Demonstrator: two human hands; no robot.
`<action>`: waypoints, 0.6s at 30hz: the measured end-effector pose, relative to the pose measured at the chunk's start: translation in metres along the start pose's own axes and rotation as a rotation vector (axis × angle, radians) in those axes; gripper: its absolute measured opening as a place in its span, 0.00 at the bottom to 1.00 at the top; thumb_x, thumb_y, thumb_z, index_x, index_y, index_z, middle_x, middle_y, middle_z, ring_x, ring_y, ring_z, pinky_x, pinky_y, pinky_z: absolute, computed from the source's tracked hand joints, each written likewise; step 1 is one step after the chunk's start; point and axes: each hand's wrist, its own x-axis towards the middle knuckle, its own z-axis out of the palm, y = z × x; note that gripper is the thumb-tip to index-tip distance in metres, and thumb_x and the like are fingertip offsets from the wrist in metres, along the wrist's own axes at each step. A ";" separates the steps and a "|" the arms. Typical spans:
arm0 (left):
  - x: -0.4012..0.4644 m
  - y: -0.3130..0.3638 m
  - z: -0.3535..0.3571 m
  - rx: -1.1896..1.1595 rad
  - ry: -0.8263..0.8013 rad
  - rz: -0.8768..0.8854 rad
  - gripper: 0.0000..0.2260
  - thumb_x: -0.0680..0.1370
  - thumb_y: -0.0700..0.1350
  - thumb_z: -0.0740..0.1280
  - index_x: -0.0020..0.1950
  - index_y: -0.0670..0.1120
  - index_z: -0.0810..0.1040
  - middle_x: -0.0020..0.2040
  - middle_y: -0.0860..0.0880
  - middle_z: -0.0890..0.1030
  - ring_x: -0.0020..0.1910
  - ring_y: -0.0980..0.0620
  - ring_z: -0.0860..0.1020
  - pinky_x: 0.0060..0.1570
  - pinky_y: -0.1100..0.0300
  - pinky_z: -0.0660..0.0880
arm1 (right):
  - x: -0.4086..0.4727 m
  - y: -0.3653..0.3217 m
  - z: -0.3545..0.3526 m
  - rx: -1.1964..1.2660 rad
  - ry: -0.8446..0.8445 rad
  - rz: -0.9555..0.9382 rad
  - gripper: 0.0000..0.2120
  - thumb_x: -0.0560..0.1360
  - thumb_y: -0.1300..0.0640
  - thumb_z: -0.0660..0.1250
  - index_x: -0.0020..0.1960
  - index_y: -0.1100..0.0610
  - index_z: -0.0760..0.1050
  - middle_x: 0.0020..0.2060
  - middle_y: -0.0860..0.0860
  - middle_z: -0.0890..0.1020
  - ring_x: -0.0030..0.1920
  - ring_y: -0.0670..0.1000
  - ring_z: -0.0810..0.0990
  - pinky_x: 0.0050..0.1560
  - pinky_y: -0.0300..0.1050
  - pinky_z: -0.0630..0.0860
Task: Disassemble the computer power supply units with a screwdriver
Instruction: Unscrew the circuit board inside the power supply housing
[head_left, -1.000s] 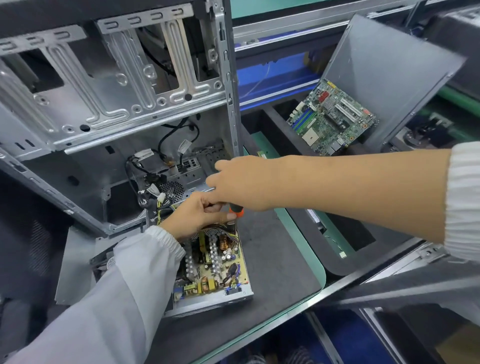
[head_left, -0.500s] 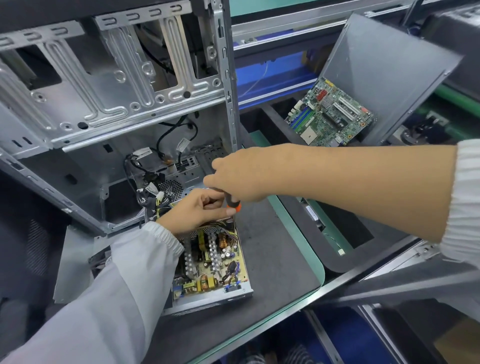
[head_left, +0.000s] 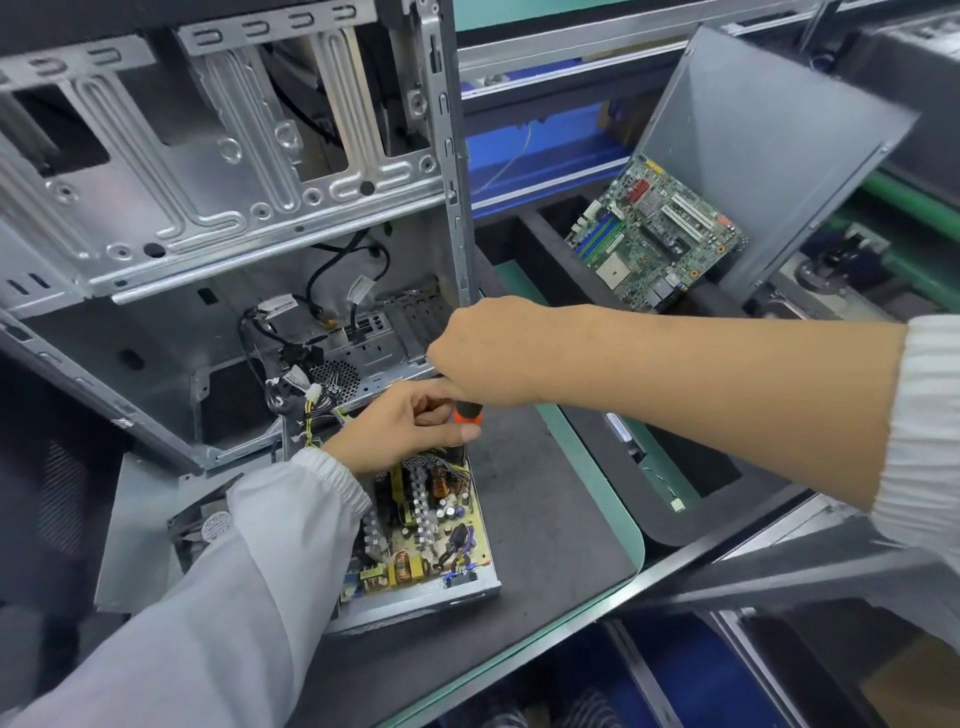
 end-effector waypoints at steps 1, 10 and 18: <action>-0.001 0.000 0.001 -0.024 -0.008 -0.025 0.06 0.75 0.43 0.73 0.43 0.46 0.77 0.30 0.56 0.60 0.31 0.54 0.59 0.42 0.60 0.66 | -0.001 0.002 -0.001 -0.003 -0.031 -0.031 0.11 0.81 0.55 0.59 0.62 0.57 0.70 0.56 0.56 0.76 0.43 0.56 0.72 0.37 0.46 0.68; -0.001 0.006 0.003 0.006 0.114 -0.039 0.16 0.65 0.48 0.79 0.43 0.44 0.74 0.39 0.43 0.73 0.42 0.48 0.70 0.44 0.55 0.69 | -0.001 -0.009 -0.010 0.122 -0.040 -0.077 0.19 0.76 0.52 0.68 0.64 0.53 0.68 0.51 0.52 0.68 0.49 0.55 0.74 0.34 0.45 0.67; -0.003 0.002 -0.003 -0.107 0.018 -0.092 0.19 0.68 0.45 0.76 0.45 0.33 0.72 0.36 0.39 0.64 0.42 0.43 0.63 0.45 0.57 0.66 | -0.001 -0.014 -0.010 -0.029 -0.018 -0.056 0.15 0.80 0.59 0.59 0.66 0.57 0.69 0.61 0.55 0.73 0.57 0.58 0.76 0.40 0.48 0.68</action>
